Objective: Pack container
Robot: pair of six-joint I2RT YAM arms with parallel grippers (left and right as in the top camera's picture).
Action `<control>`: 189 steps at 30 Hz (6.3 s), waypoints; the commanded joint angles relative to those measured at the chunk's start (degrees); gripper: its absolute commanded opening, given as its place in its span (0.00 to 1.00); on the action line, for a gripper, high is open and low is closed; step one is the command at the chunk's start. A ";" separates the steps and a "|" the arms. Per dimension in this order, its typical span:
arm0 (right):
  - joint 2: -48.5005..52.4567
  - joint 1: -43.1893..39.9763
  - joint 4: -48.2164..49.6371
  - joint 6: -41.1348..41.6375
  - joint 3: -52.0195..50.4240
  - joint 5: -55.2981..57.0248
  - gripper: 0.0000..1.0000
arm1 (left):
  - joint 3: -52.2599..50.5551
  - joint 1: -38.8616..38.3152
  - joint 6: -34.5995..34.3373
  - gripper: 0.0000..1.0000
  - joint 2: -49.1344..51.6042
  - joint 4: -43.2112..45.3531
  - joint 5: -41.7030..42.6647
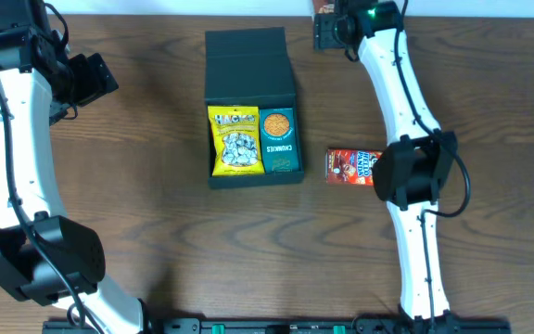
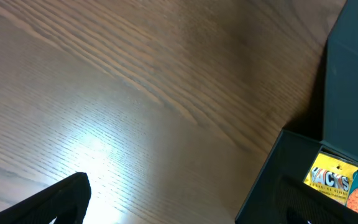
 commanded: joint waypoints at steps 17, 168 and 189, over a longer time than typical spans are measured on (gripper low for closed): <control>-0.28 21.46 -36.22 9.49 9.88 -4.15 0.55 | -0.07 0.35 4.31 0.95 0.00 0.07 -0.07; -26.10 18.18 13.51 -19.93 -54.27 -17.18 0.71 | -0.07 0.35 6.62 0.95 0.00 0.90 0.02; -26.10 25.73 6.73 8.98 -46.80 -10.03 0.62 | -0.07 0.33 3.74 0.95 0.00 -2.43 0.44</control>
